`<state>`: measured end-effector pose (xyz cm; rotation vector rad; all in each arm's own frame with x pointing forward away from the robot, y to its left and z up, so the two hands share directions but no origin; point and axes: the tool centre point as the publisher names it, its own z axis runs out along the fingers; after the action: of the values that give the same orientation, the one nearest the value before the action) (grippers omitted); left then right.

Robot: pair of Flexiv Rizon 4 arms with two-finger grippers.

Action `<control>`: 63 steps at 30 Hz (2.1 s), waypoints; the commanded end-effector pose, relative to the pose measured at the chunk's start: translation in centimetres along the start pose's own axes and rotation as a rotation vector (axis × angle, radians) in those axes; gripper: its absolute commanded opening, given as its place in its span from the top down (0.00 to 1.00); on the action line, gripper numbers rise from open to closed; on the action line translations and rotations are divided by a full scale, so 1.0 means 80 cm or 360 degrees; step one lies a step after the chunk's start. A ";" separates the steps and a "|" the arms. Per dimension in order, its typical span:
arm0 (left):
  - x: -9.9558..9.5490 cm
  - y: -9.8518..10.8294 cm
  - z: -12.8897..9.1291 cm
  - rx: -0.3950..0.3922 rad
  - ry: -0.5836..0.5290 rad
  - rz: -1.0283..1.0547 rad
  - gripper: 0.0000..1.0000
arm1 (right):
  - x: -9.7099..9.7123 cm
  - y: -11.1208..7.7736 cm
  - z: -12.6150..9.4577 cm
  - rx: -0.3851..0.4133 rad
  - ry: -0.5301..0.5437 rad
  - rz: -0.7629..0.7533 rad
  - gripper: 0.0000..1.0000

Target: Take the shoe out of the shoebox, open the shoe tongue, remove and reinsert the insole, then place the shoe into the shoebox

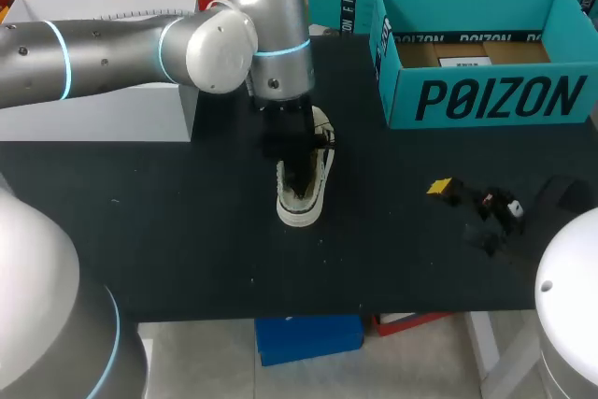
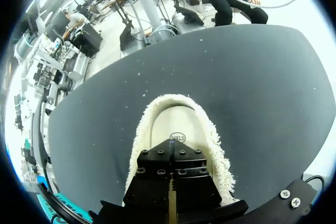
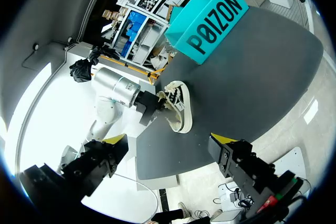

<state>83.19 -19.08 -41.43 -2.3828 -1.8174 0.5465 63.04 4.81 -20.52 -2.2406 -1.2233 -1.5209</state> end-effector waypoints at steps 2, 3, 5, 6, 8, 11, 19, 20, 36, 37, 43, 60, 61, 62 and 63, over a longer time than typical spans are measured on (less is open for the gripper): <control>0.000 -0.008 0.003 -0.0129 0.0031 -0.0005 1.00 | -0.004 0.003 -0.003 0.1015 0.0012 0.0014 0.00; 0.002 -0.009 0.003 -0.0143 0.0024 -0.0011 1.00 | -0.004 0.003 -0.003 0.1015 0.0012 0.0014 0.00; 0.005 -0.009 0.004 -0.0166 0.0033 -0.0033 1.00 | -0.004 0.003 -0.003 0.1015 0.0012 0.0014 0.00; 0.008 -0.010 0.005 -0.0168 0.0039 -0.0049 1.00 | -0.004 0.003 -0.003 0.1015 0.0012 0.0014 0.00; 0.010 -0.010 0.008 -0.0162 0.0036 -0.0066 1.00 | -0.004 0.003 -0.003 0.1015 0.0012 0.0014 0.00; 0.011 -0.012 0.007 -0.0164 0.0010 -0.0085 1.00 | -0.004 0.003 -0.003 0.1015 0.0012 0.0014 0.00; 0.012 -0.020 -0.042 -0.0240 -0.0014 -0.0070 1.00 | -0.004 0.003 -0.003 0.1015 0.0012 0.0014 0.00; 0.011 -0.021 -0.048 -0.0243 -0.0014 -0.0068 1.00 | -0.004 0.003 -0.003 0.1015 0.0012 0.0014 0.00; 0.033 -0.029 -0.107 -0.0450 0.0055 -0.0181 1.00 | -0.004 0.003 -0.003 0.1015 0.0012 0.0014 0.00; 0.034 -0.029 -0.108 -0.0462 0.0043 -0.0197 1.00 | -0.004 0.003 -0.003 0.1015 0.0012 0.0014 0.00; 0.044 -0.028 -0.112 -0.0495 0.0034 -0.0259 1.00 | -0.004 0.003 -0.003 0.1015 0.0012 0.0014 0.00; 0.067 0.030 -0.176 -0.0658 -0.0192 -0.0462 1.00 | -0.004 0.003 -0.003 0.1015 0.0012 0.0014 0.00; 0.066 0.035 -0.177 -0.0657 -0.0200 -0.0470 1.00 | -0.004 0.003 -0.003 0.1015 0.0012 0.0014 0.00; 0.066 0.040 -0.178 -0.0655 -0.0206 -0.0475 1.00 | -0.004 0.003 -0.003 0.1015 0.0012 0.0014 0.00; 0.065 0.045 -0.180 -0.0655 -0.0210 -0.0478 1.00 | -0.004 0.003 -0.003 0.1015 0.0012 0.0014 0.00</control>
<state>91.35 -12.61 -29.85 -2.2757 -2.5100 0.3179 63.05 4.81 -20.52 -2.2407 -1.2233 -1.5210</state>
